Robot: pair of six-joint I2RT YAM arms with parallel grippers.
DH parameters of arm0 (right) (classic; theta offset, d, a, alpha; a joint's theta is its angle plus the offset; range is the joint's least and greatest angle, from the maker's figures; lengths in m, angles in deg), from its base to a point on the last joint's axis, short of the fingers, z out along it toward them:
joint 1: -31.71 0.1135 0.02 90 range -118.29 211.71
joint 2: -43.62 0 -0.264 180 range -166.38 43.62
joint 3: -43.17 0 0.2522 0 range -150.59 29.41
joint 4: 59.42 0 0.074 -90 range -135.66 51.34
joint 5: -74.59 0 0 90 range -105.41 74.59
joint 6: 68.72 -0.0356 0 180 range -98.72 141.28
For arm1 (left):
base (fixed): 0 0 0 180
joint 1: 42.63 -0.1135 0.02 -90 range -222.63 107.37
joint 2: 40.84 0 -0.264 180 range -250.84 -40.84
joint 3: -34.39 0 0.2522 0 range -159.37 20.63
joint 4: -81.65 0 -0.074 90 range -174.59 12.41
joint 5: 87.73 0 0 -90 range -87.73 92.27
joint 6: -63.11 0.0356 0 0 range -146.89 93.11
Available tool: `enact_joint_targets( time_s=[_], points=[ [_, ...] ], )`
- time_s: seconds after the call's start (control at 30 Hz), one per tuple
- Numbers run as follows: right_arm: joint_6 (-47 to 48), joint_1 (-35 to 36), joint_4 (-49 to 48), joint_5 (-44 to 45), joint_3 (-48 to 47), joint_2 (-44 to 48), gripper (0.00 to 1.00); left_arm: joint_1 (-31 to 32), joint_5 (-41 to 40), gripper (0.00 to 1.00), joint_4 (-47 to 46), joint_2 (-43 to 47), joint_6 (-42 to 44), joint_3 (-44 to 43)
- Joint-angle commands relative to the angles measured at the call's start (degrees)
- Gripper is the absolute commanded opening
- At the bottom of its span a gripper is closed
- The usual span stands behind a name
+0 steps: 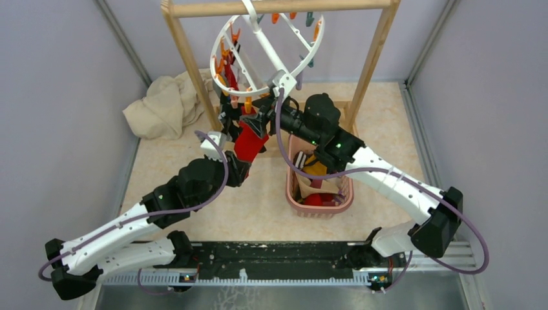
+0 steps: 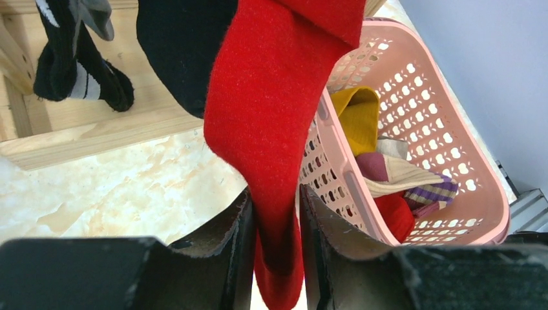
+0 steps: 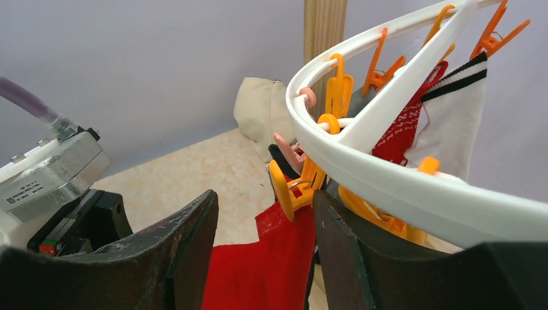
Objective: Remove the socks clipped to the hanger
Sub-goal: Remove the sock from the hanger.
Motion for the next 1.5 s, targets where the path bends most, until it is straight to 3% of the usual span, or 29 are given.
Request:
enact_joint_targets(
  time_s=[0.0, 0.63, 0.87, 1.03, 1.13, 1.33, 1.47],
  points=[
    [2.2, -0.7, -5.6, -0.4, -2.7, 0.0, 0.57, -0.3, -1.6, 0.36, 2.5, 1.0, -1.2, -2.1],
    [1.5, -1.8, -12.6, -0.7, -2.5, -2.9, 0.50, -0.3, -1.5, 0.36, 5.4, 2.7, -2.7, -2.7],
    [-1.1, -1.8, -17.7, 0.7, 4.9, 0.3, 0.66, -0.3, -1.3, 0.36, 5.7, 3.2, -2.8, -2.7],
    [-2.0, -1.8, -20.1, 2.3, 11.7, 4.2, 0.67, -0.3, -1.3, 0.38, 5.6, 2.6, -2.5, -2.5],
    [-1.5, -1.8, -19.4, 4.7, 13.8, 5.4, 0.65, -0.3, -1.4, 0.45, 5.2, 2.0, -2.5, -2.4],
    [0.1, -1.8, -17.9, 8.8, 17.3, 6.3, 0.64, -0.3, -1.8, 0.74, 4.7, 1.5, -2.6, -2.7],
    [0.1, -1.8, -17.5, 7.5, 17.2, 4.2, 0.65, -0.3, -1.8, 0.78, 4.9, 1.1, -2.6, -3.0]
  ],
)
